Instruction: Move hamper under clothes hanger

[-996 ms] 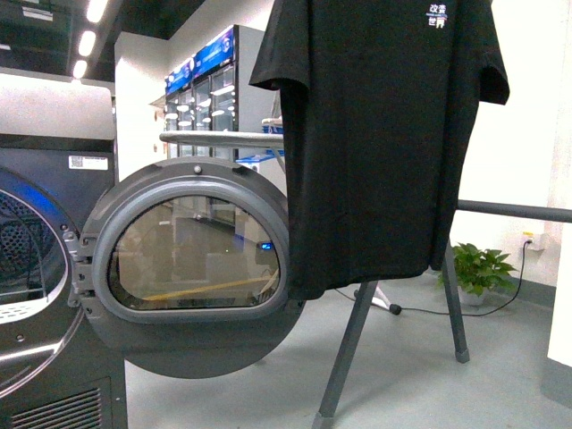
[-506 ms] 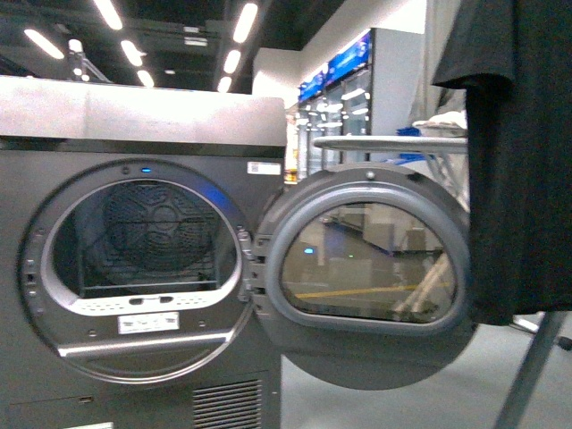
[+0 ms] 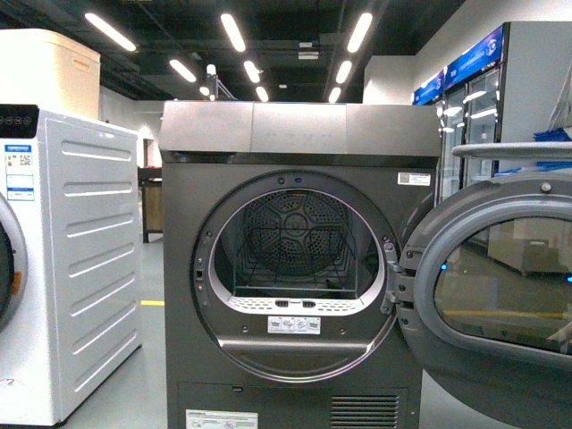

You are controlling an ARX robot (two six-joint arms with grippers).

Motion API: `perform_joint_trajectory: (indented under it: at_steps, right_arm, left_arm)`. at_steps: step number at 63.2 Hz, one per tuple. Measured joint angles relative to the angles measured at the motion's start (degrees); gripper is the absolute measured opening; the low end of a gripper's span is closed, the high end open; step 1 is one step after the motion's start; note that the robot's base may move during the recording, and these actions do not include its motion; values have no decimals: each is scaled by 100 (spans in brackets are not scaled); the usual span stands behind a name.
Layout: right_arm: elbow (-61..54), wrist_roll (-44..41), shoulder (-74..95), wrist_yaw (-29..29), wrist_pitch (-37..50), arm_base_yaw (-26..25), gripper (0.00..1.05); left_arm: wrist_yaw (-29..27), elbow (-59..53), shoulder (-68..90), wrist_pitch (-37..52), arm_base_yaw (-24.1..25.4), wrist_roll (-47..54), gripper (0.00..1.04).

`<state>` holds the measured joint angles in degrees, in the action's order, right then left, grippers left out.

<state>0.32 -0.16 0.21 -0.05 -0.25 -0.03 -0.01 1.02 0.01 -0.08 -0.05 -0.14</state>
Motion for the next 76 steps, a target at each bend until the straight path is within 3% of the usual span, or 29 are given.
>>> perform_joint_trajectory:
  at_steps: [57, 60, 63, 71, 76]
  right_arm:
    - [2, 0, 0, -2, 0, 2, 97]
    - [101, 208, 210, 57, -197, 4, 97]
    - [216, 442, 855, -39, 68, -46, 97]
    - [839, 542, 3595, -422, 2076, -269, 97]
    - [1353, 490, 5160, -577, 2903, -293, 97]
  left_arm:
    - [-9, 0, 0, 0, 2, -2, 98]
    - [-728, 219, 367, -560, -151, -280, 98]
    - [-1113, 444, 1204, -586, -74, -466, 98]
    - [-916, 1014, 3392, 999, 269, -444, 98]
    - [-758, 1381, 4599, 1882, 308, -431, 98]
